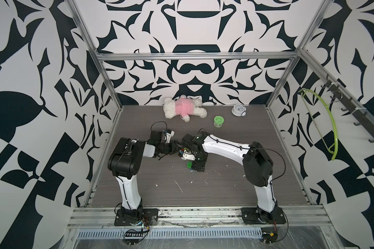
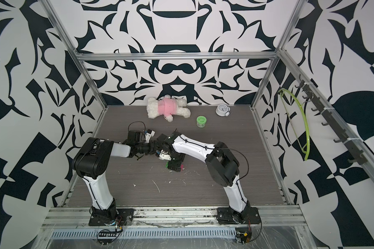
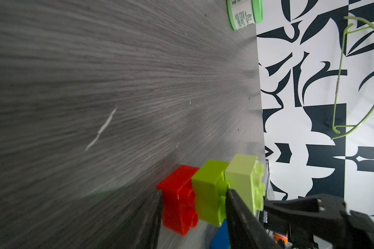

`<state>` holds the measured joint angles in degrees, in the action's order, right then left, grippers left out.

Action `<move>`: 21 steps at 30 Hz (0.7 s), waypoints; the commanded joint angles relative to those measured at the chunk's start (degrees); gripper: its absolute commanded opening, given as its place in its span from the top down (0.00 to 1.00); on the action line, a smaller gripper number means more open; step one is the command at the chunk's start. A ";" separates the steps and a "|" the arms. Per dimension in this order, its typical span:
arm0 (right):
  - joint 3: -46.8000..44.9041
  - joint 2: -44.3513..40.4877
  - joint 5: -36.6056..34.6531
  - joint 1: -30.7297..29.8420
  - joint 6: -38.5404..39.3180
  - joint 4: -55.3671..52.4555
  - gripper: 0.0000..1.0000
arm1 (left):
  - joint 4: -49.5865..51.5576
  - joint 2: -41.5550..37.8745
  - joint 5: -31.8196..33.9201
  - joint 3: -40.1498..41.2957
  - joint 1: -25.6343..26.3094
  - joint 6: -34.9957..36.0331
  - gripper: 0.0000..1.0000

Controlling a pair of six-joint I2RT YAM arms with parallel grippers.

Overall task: Assemble the letter y with lego
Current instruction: Assemble the lego brick with the lego brick.

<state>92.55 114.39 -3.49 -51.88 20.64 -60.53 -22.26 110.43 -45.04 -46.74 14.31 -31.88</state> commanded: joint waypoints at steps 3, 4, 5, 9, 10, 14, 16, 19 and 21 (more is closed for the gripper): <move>-5.35 -8.45 1.80 -0.27 -1.66 5.72 0.20 | 12.99 4.42 9.82 2.97 0.02 1.47 0.49; -7.54 -10.10 2.81 -0.24 -1.62 8.34 0.21 | 12.97 4.44 9.79 2.97 0.02 1.47 0.49; -9.99 -11.64 3.75 -0.23 -1.46 11.29 0.22 | 12.91 4.46 9.79 2.97 0.02 1.47 0.49; -22.58 -19.29 11.11 2.22 1.82 26.41 0.25 | 12.86 4.44 9.79 3.00 0.02 1.47 0.49; -25.34 -20.95 13.10 3.00 2.73 30.16 0.25 | 12.86 4.40 9.79 3.00 0.02 1.46 0.49; -30.69 -22.71 14.82 3.94 5.28 36.84 0.25 | 12.88 4.45 9.88 3.04 0.02 1.42 0.49; -31.28 -21.95 15.07 3.94 5.83 37.99 0.24 | 12.92 4.52 9.88 3.00 0.02 1.38 0.49; -31.08 -20.38 15.22 4.31 6.32 38.48 0.24 | 12.96 4.46 9.88 3.04 0.02 1.38 0.49; -30.40 -19.12 15.33 4.39 6.70 38.33 0.24 | 12.95 4.51 9.88 3.06 0.02 1.38 0.49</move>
<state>61.21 94.65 10.04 -47.59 25.71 -25.36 -22.24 110.43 -45.06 -46.74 14.31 -31.88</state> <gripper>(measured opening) 0.760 0.510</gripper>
